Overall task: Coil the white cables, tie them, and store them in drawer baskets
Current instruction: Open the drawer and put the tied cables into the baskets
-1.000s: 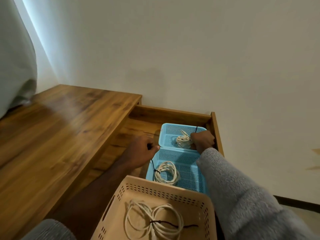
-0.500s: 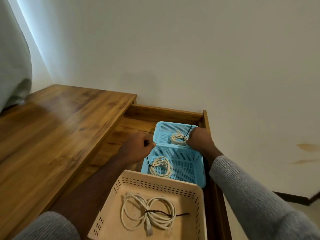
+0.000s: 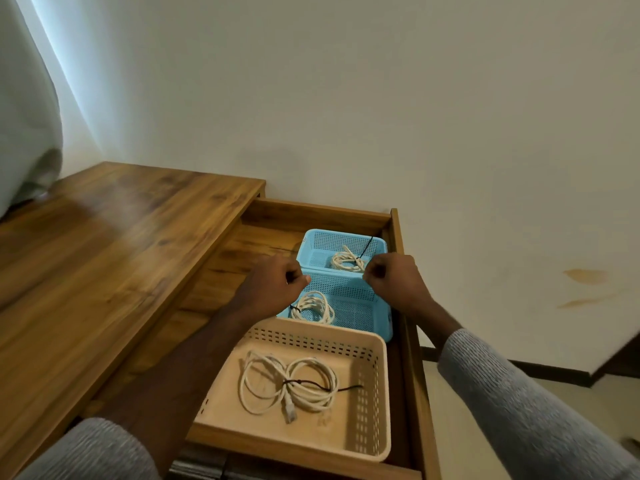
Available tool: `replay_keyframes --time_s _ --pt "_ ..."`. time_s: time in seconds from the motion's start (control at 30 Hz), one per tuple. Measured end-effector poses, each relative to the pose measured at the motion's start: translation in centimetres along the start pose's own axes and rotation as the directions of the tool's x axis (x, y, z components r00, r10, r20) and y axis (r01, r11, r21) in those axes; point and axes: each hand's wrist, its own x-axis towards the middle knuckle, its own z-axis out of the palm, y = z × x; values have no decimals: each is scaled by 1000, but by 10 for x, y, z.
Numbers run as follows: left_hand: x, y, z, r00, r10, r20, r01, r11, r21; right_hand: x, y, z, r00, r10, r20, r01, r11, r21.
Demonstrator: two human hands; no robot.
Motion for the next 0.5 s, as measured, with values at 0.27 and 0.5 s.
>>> replay_keyframes --time_s 0.27,0.5 --pt "-42 39 19 999 -14 38 17 996 -88 -88 1 -22 973 -223 -62 227 970 81" --pt "-84 97 42 988 1 155 17 993 -116 -143 33 -31 951 -251 -183 287 935 210"
